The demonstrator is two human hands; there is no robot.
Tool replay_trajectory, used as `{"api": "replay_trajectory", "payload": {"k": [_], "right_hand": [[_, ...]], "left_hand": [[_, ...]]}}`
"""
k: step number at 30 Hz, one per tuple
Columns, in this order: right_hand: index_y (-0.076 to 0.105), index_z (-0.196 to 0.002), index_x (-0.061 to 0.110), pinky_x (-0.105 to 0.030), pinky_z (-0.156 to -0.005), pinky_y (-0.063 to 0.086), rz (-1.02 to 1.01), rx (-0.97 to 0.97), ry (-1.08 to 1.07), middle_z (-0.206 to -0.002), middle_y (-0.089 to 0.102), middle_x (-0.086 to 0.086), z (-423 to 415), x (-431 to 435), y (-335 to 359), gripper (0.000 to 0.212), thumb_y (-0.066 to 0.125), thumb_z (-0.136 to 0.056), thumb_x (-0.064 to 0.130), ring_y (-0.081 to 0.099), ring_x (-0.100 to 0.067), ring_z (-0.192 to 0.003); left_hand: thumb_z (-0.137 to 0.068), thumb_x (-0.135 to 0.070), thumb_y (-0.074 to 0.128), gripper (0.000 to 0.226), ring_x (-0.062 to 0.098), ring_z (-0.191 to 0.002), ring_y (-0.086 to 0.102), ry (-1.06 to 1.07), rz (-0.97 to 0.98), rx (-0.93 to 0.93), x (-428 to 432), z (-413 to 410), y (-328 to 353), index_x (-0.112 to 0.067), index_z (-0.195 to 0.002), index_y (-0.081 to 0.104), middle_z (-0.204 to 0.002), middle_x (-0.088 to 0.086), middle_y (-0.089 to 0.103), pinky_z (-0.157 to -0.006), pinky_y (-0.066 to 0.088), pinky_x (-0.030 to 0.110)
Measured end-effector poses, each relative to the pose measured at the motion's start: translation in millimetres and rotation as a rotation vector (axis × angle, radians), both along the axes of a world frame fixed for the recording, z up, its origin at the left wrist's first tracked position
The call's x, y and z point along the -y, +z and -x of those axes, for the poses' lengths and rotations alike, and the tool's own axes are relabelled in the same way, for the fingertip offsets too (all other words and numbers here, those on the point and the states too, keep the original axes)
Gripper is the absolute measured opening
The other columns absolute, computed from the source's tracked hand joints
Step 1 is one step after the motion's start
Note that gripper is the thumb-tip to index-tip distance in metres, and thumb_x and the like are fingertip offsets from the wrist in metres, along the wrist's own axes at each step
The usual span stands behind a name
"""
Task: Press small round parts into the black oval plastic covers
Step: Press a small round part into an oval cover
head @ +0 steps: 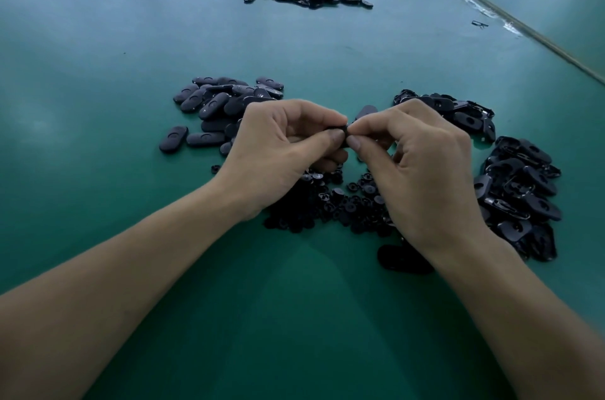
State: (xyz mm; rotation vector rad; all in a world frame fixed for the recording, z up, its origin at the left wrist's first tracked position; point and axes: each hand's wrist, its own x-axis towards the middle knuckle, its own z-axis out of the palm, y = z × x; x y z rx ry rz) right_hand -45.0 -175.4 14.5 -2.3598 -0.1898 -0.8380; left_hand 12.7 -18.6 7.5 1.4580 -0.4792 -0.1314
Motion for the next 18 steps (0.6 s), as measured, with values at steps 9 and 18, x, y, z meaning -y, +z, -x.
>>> {"api": "replay_trajectory", "payload": {"k": [9, 18], "right_hand": [[0.075, -0.095, 0.014, -0.002, -0.069, 0.035, -0.010, -0.021, 0.021, -0.088, 0.063, 0.002, -1.0, -0.8, 0.0, 0.008, 0.073, -0.089, 0.010, 0.050, 0.008, -0.073], [0.078, -0.096, 0.018, -0.003, -0.066, 0.037, -0.088, -0.059, 0.051, -0.085, 0.062, 0.007, 0.1, -3.0, 1.8, 0.015, 0.074, -0.087, 0.007, 0.054, 0.006, -0.073]], "left_hand": [[-0.088, 0.009, 0.068, 0.014, 0.014, -0.065, 0.073, -0.004, 0.008, 0.006, -0.3, 0.0, 0.6, -0.004, -0.093, 0.072, -0.075, 0.006, 0.076, -0.063, 0.056, 0.020], [-0.087, 0.009, 0.067, 0.014, 0.015, -0.068, 0.073, -0.005, 0.019, 0.003, -0.3, -0.4, 0.3, -0.002, -0.094, 0.071, -0.080, 0.008, 0.077, -0.065, 0.056, 0.019]]}}
